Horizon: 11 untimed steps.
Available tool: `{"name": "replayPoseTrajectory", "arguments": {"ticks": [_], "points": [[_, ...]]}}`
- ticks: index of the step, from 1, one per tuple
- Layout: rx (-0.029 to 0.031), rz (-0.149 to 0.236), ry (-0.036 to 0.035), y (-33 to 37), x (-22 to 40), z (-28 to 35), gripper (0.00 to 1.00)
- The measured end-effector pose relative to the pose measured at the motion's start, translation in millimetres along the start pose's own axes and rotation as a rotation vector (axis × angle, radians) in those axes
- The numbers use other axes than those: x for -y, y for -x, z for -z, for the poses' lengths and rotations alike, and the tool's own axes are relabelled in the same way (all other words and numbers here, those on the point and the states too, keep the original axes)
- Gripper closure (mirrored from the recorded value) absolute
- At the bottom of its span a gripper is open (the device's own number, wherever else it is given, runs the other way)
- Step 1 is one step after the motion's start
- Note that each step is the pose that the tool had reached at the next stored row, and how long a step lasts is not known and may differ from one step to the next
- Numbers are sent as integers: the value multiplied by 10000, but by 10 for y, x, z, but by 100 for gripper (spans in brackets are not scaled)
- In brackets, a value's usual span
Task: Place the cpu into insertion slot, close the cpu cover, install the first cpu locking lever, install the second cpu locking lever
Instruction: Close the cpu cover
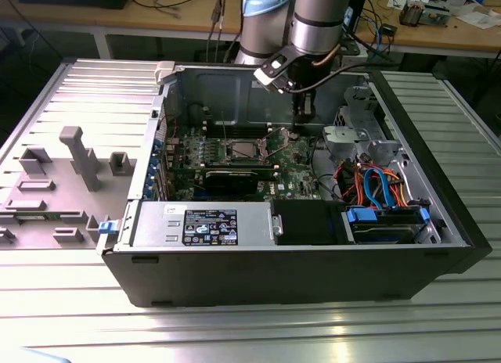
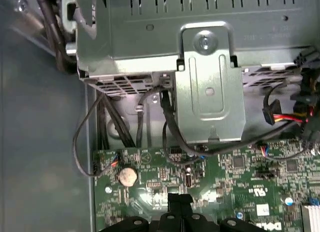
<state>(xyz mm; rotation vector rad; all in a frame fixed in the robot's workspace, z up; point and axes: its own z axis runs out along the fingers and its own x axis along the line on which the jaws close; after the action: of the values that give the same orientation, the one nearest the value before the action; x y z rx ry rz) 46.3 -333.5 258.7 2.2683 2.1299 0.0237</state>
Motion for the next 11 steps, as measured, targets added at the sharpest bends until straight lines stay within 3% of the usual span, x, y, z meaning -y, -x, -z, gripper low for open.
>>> {"name": "replayPoseTrajectory", "arguments": {"ticks": [7, 11], "points": [[3, 10, -62, -2, -18, -103, 89], [4, 13, -70, -2, -13, -107, 89]]}}
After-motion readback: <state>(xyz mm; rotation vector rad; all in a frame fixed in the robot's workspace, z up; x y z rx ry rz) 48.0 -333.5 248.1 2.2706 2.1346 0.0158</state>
